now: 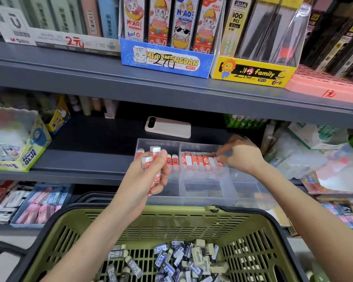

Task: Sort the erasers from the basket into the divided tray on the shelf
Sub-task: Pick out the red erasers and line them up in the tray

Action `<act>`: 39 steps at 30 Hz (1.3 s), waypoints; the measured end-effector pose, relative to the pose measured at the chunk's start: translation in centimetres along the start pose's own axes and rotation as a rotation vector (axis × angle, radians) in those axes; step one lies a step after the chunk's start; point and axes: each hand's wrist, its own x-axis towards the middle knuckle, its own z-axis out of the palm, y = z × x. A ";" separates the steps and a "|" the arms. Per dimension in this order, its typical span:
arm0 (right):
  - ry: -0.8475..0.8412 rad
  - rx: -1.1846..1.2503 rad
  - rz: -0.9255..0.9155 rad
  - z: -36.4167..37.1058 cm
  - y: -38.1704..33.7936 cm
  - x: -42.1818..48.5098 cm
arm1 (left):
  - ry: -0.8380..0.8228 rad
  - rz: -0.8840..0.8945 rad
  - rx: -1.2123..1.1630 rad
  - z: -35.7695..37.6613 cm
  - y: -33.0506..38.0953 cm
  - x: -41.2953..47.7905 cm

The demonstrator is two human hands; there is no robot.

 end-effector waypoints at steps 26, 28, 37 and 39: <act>-0.173 1.281 -0.220 -3.4 -8.9 -5.3 | -0.232 -0.206 -0.117 -0.6 0.9 -0.3; -0.122 1.477 -0.019 -3.7 -7.5 -3.5 | -0.168 -0.168 -0.043 -1.1 1.2 -0.4; -0.153 1.133 0.278 0.3 -6.9 1.1 | 0.029 -0.154 -0.189 -1.8 3.1 -0.3; -0.156 1.080 0.301 0.9 -7.3 1.6 | 0.078 -0.162 -0.226 -1.8 3.0 -0.1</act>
